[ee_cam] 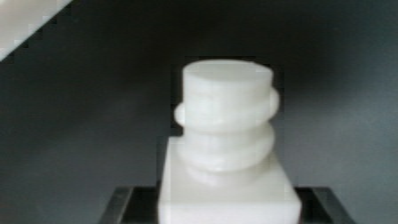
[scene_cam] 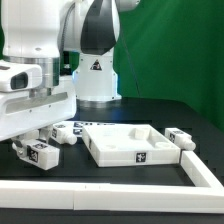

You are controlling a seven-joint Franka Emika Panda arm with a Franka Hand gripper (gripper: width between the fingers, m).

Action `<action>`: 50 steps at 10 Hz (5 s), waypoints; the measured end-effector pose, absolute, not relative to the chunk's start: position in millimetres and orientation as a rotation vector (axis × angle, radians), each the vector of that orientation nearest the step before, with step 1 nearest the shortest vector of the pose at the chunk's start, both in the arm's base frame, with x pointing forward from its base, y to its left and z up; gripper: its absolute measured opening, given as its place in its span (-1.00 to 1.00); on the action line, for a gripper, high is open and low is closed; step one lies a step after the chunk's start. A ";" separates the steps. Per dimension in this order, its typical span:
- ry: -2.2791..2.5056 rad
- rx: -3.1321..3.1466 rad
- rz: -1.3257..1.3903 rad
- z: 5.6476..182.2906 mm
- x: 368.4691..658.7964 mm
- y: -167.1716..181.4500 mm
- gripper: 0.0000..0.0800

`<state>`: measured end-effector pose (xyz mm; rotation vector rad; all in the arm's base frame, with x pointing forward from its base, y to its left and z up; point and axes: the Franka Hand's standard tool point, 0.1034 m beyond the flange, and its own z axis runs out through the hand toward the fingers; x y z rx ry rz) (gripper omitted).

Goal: Assemble one leg

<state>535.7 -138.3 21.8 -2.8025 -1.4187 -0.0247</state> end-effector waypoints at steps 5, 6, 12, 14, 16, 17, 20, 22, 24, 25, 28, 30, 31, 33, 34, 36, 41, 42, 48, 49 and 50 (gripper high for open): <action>-1.296 -2.876 -0.045 41.1 533.0 -133.4 0.56; -1.163 -2.941 -0.059 57.8 527.8 -119.3 0.61; -0.796 -3.050 -0.067 76.1 520.3 -43.5 0.62; -0.777 -3.053 -0.069 72.5 518.2 -42.6 0.62; -0.539 -3.081 -0.058 40.1 492.6 -34.2 0.62; -0.501 -3.079 -0.026 26.5 491.0 -31.5 0.62; -0.539 -3.067 0.008 8.5 487.1 -33.1 0.62; -0.563 -3.062 0.012 7.1 486.3 -34.1 0.31; -0.564 -3.062 0.012 7.1 486.3 -33.9 -0.38; -0.565 -3.062 0.012 7.1 486.3 -33.8 -0.38; -0.564 -3.061 0.014 7.5 486.0 -33.8 -0.87; -0.433 -3.071 0.052 22.5 482.8 -32.2 -0.87; -0.324 -3.084 0.061 32.8 485.4 -27.9 -0.87; -0.116 -3.062 0.122 42.4 498.4 -34.4 -0.87; -0.090 -3.061 0.124 43.1 515.0 -45.1 -0.86; -0.085 -3.064 0.121 39.4 525.7 -51.4 -0.86; -0.029 -3.060 0.154 29.3 534.0 -51.5 -0.86; 0.040 -3.054 0.182 24.1 549.3 -50.2 -0.86; 0.001 -3.056 0.171 12.9 580.6 -33.7 -0.86; 0.000 -3.056 0.171 12.6 580.6 -33.7 -0.86; -0.001 -3.056 0.171 10.6 583.6 -32.8 -0.86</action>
Offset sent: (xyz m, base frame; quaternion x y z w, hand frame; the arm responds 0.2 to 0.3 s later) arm -0.0117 -0.0016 0.0189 -0.0446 -0.0049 0.0509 0.9977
